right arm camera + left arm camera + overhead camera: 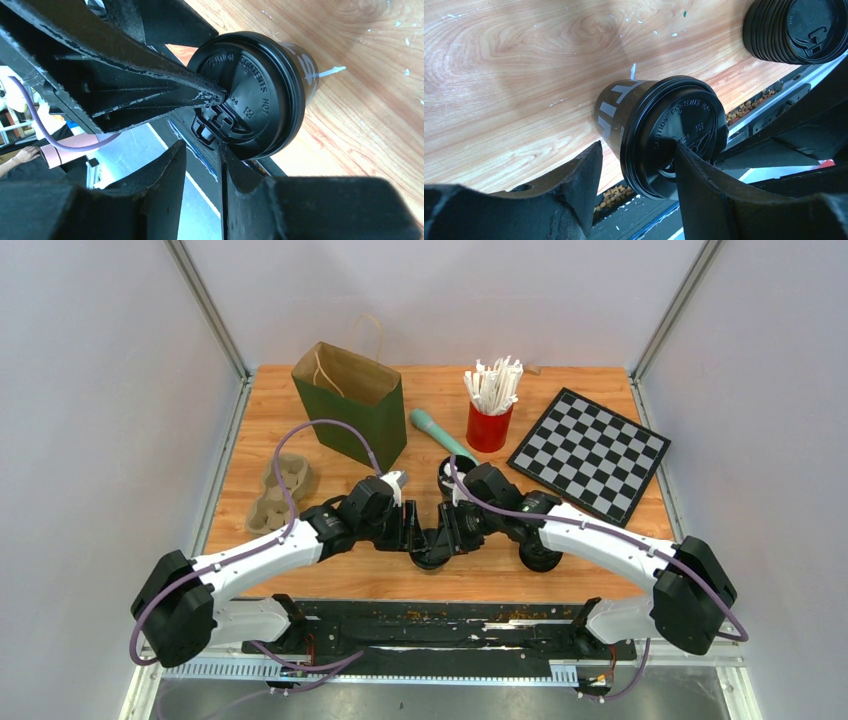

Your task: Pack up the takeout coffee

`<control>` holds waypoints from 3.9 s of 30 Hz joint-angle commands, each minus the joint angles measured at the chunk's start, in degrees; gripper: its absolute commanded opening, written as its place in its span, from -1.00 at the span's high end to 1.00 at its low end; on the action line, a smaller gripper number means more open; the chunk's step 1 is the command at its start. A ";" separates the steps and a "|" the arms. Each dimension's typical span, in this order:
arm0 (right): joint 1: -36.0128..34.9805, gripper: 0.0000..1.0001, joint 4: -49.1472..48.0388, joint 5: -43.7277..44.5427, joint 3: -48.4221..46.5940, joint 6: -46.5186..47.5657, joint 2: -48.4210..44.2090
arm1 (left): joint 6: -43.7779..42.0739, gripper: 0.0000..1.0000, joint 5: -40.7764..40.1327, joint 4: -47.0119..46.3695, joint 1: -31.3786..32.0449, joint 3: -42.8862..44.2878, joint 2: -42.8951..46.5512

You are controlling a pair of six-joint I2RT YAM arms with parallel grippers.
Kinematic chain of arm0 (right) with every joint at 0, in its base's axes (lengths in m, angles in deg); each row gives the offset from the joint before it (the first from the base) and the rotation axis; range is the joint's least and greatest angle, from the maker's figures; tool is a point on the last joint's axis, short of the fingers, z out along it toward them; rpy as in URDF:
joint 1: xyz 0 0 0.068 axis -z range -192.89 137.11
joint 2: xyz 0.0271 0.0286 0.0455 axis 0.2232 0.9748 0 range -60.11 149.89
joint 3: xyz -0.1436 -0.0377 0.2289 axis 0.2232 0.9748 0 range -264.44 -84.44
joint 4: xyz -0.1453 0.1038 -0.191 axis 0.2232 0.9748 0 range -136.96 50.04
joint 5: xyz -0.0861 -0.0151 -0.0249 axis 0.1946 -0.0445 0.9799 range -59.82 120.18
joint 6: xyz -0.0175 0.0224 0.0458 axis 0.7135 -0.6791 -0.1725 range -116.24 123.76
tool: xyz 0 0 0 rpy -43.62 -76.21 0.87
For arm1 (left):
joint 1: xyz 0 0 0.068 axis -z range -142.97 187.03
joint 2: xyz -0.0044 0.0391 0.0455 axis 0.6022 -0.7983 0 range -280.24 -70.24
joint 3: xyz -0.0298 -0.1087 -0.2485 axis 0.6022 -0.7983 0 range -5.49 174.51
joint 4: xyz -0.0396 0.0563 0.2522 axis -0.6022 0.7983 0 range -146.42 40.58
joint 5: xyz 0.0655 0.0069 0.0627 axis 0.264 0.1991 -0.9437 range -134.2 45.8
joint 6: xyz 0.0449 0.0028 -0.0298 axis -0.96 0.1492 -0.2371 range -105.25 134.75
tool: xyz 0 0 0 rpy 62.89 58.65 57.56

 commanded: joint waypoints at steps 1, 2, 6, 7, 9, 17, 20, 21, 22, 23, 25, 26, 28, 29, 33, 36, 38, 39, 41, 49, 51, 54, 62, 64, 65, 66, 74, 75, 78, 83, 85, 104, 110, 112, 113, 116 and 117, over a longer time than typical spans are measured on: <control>-0.29 0.40 -2.33 1.33 3.90 -1.62 0.19 | -0.94 -0.23 -2.70 2.82 -0.14 -2.45 -1.90; -0.29 0.40 -2.29 1.79 4.38 -1.68 0.04 | -0.94 -0.22 -2.72 2.90 -0.14 -2.53 -2.07; -0.29 0.40 -1.73 3.52 5.80 -1.01 -0.06 | -0.85 -0.20 -2.87 2.60 -0.14 -3.00 -2.40; -0.29 0.40 -1.62 3.83 6.40 -0.96 -0.11 | -0.85 -0.20 -2.99 2.64 -0.14 -3.07 -2.45; -0.25 0.40 -1.74 4.41 7.35 -0.83 -0.07 | -1.05 -0.18 -3.44 2.77 -0.14 -3.20 -2.48; 0.59 0.32 6.01 4.75 -2.33 4.54 -2.71 | -8.79 -0.11 -1.76 1.82 -0.14 -0.65 -4.31; 1.24 0.14 10.90 8.66 -7.72 8.32 -4.89 | -11.96 -0.11 0.68 2.04 -0.14 1.13 -6.54; 1.77 0.07 11.11 9.97 -7.79 8.88 -5.47 | -12.69 -0.11 1.47 1.71 -0.14 1.40 -7.32; 2.37 0.00 10.82 10.90 -7.07 9.19 -6.03 | -13.21 -0.10 2.42 1.42 -0.14 1.68 -8.13; 3.21 -0.07 10.34 10.64 -6.21 9.19 -6.35 | -13.61 -0.09 3.29 1.18 -0.14 1.90 -8.97; 4.77 -0.15 9.11 8.85 -4.73 9.39 -6.49 | -14.05 -0.07 4.69 0.38 -0.06 2.24 -9.82; 5.24 -0.17 8.70 8.73 -4.12 9.30 -6.45 | -14.07 -0.06 5.31 -0.44 -0.05 2.20 -9.95; 5.63 -0.17 8.15 8.71 -3.33 9.44 -6.00 | -13.85 -0.05 6.51 -2.08 -0.05 1.83 -9.74; 5.73 -0.16 7.93 8.83 -3.10 9.53 -5.62 | -13.87 -0.05 7.02 -2.68 -0.05 1.81 -9.57; 6.49 -0.10 7.78 9.92 -2.84 9.98 -3.54 | -15.19 -0.06 8.41 -2.66 -0.05 2.39 -9.55; 6.80 -0.07 6.76 9.73 -2.46 10.04 -1.92 | -16.10 -0.06 9.68 -2.32 -0.05 2.34 -10.14; 6.82 -0.04 5.64 9.11 -2.04 9.83 -0.92 | -16.24 -0.06 10.02 -2.30 -0.05 2.18 -10.45; 6.82 -0.03 4.78 8.68 -1.72 9.64 -0.64 | -16.19 -0.06 10.16 -2.38 -0.05 2.08 -10.39; 6.81 0.00 3.78 8.05 -1.14 9.33 -0.18 | -15.84 -0.08 10.15 -2.48 -0.05 2.06 -9.97; 6.79 0.11 1.38 7.77 3.25 7.93 0.43 | -14.44 -0.28 8.11 -1.40 -0.05 3.74 -5.38; 6.83 0.12 0.90 7.74 4.20 7.46 0.26 | -13.69 -0.35 7.00 -0.08 -0.05 4.80 -4.72; 6.83 0.13 0.74 7.90 5.15 6.87 -0.19 | -12.64 -0.48 4.84 3.55 -0.05 6.94 -3.51; 6.83 0.15 0.00 8.02 6.43 5.50 -1.24 | -2.73 -0.64 3.12 5.44 -0.14 5.33 3.83; 6.78 0.15 -0.11 7.88 6.45 5.33 -1.42 | 2.02 -0.60 6.03 -0.20 -0.11 1.51 5.73; 6.79 0.15 -0.19 7.84 6.44 5.23 -1.43 | 4.24 -0.57 7.13 -3.00 -0.12 -0.33 6.56; 6.79 0.15 -0.13 7.75 6.44 5.21 -1.43 | 6.41 -0.56 8.15 -5.67 -0.10 -2.05 7.34; 6.82 0.15 0.14 7.83 6.64 4.82 -2.13 | 14.91 -0.43 8.12 -14.14 -0.11 -9.06 10.57; 6.77 0.15 0.23 7.87 6.68 4.82 -2.13 | 15.31 -0.42 8.21 -14.78 -0.06 -9.64 10.65; 6.82 0.15 0.12 7.83 6.77 4.60 -2.26 | 17.94 -0.38 8.78 -17.84 -0.05 -12.14 10.58; 6.82 0.15 -0.37 7.65 7.06 4.19 -2.61 | 20.89 -0.29 9.94 -23.45 -0.05 -15.49 9.62; 6.78 0.15 -0.36 7.57 7.16 4.22 -2.61 | 21.11 -0.27 9.73 -24.07 -0.05 -16.06 9.50; 6.80 0.17 -2.86 7.39 10.92 3.85 -2.11 | 19.10 0.08 4.92 -15.19 -0.05 -17.88 7.63; 6.83 0.17 -3.45 7.64 12.04 4.03 -2.00 | 18.55 0.13 2.50 -11.37 -0.05 -18.92 7.07; 6.83 0.18 -3.41 7.84 12.23 4.09 -2.32 | 17.74 0.13 1.91 -9.84 -0.05 -18.91 6.19; 6.78 0.18 -3.45 7.99 12.36 4.12 -2.46 | 17.60 0.13 1.80 -9.30 -0.05 -18.98 5.53; 6.80 0.18 -3.39 8.16 12.67 4.28 -2.89 | 18.58 0.14 2.32 -10.77 -0.05 -20.18 3.69; 6.80 0.18 -3.37 8.22 12.72 4.40 -2.99 | 19.58 0.14 3.05 -12.61 -0.05 -21.11 3.34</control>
